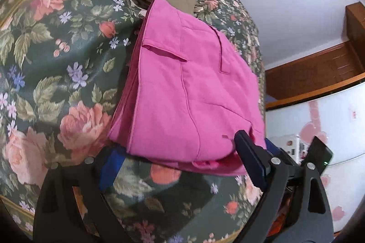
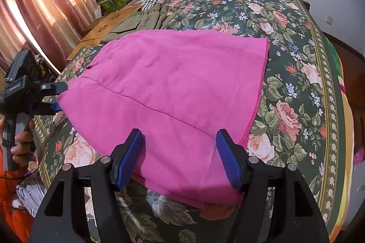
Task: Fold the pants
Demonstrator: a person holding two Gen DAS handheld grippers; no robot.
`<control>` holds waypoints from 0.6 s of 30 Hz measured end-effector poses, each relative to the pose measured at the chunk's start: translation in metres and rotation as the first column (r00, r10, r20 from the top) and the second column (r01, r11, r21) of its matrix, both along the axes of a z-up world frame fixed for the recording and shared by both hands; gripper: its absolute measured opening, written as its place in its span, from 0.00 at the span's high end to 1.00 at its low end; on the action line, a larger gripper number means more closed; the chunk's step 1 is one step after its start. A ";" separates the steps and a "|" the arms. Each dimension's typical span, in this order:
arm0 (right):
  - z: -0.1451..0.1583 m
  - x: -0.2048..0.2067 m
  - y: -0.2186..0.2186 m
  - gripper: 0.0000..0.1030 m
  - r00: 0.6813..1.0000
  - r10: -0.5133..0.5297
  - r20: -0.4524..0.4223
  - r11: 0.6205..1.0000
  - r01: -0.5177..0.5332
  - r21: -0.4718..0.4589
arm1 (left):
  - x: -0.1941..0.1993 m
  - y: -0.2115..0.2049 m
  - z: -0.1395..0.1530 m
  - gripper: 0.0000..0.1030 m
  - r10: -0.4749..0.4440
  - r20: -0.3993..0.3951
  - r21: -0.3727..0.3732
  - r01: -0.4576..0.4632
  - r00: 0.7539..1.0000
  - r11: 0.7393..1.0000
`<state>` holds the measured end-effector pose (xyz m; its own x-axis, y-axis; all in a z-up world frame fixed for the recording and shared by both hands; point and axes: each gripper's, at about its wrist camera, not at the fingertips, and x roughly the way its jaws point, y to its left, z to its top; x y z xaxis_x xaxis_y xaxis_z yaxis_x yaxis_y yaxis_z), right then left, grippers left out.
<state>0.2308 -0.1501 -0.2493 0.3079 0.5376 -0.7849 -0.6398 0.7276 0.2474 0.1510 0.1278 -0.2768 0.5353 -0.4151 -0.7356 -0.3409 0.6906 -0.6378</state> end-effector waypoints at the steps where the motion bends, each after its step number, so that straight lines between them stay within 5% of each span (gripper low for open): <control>1: 0.000 0.001 0.000 0.38 1.000 0.001 0.000 1.000 -0.001 0.001 | 0.002 -0.001 0.000 0.11 0.005 0.001 0.013 -0.005 1.000 1.000; 5: -0.001 0.001 -0.001 0.37 1.000 0.004 -0.002 1.000 -0.004 0.007 | 0.014 -0.005 -0.002 0.14 -0.013 0.014 0.035 0.012 1.000 0.999; 10: -0.001 0.001 -0.001 0.36 1.000 0.004 -0.003 1.000 -0.004 0.011 | 0.029 -0.004 0.001 0.44 -0.013 0.019 0.070 0.011 1.000 0.997; 15: -0.002 0.002 0.000 0.36 1.000 0.004 -0.005 1.000 -0.004 0.006 | 0.032 -0.018 0.017 0.62 -0.067 0.031 0.240 0.058 0.997 0.969; 18: -0.001 0.003 0.000 0.36 1.000 -0.010 -0.020 1.000 0.010 -0.002 | 0.027 -0.034 0.034 0.67 -0.122 0.067 0.381 0.087 0.990 0.920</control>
<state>0.2334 -0.1504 -0.2499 0.2975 0.5334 -0.7919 -0.6275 0.7343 0.2589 0.1781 0.0937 -0.2427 0.5737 -0.1738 -0.8004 -0.2084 0.9141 -0.3478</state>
